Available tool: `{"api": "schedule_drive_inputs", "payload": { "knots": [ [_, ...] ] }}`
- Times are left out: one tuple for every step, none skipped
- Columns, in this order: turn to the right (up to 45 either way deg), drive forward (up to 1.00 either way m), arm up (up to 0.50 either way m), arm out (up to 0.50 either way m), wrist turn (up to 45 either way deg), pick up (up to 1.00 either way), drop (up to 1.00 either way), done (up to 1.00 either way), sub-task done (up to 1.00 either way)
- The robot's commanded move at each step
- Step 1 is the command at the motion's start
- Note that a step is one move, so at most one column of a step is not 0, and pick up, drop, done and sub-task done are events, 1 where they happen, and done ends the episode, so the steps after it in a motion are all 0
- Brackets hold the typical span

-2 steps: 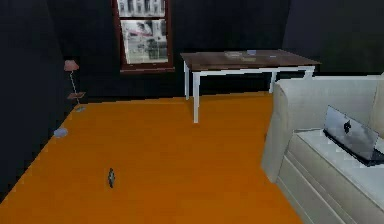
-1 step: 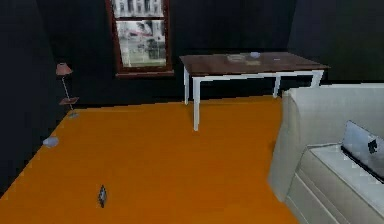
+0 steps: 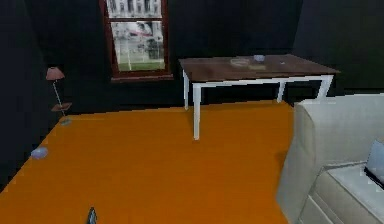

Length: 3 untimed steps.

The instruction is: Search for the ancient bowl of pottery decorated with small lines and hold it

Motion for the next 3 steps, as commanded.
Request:
{"api": "schedule_drive_inputs", "payload": {
  "knots": [
    [9.0, 0.00, 0.00, 0.00, 0.0, 0.00, 0.00, 0.00, 0.00],
    [0.0, 1.00, 0.00, 0.00, 0.0, 0.00, 0.00, 0.00, 0.00],
    [3.0, 0.00, 0.00, 0.00, 0.0, 0.00, 0.00, 0.00, 0.00]
  ]
}}
